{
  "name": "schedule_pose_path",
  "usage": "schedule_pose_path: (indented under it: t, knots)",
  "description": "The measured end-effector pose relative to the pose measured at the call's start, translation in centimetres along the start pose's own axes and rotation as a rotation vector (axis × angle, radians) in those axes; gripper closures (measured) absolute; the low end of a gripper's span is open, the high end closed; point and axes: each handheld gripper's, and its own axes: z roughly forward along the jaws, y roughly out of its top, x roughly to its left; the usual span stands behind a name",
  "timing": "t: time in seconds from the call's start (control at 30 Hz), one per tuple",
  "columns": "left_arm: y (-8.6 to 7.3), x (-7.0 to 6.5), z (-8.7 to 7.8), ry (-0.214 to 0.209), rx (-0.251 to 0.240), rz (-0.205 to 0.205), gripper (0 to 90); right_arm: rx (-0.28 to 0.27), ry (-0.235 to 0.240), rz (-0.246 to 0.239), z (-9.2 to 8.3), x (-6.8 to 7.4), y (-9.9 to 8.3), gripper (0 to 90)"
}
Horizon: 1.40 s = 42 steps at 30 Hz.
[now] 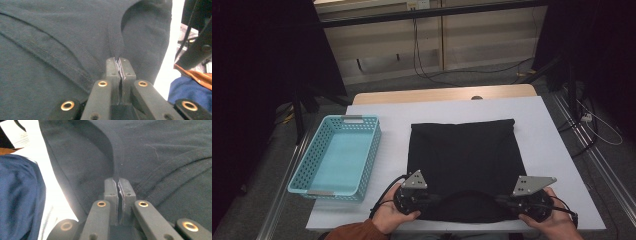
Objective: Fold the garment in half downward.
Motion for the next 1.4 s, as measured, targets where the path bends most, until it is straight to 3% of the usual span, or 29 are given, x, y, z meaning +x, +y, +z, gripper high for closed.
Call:
schedule_pose_path:
  t: [0.67,1.13,1.27,1.4]
  knots:
    - [-0.8,-2.7,-0.6,-0.033,0.032,0.045,88.1,0.009,0.042,-0.03,-0.9,1.9,-0.8,87.0]
    - [-1.2,-2.9,-0.3,-0.044,0.06,0.035,87.5,0.028,0.061,-0.03,-0.8,2.2,-0.9,86.0]
    - [-1.1,-2.7,-0.5,-0.056,0.037,0.023,80.7,0.02,0.056,-0.02,-0.7,2.1,-0.9,81.9]
    - [-1.0,-2.4,-0.8,-0.052,0.018,0.01,70.9,0.017,0.054,-0.015,-0.7,2.0,-0.9,72.0]
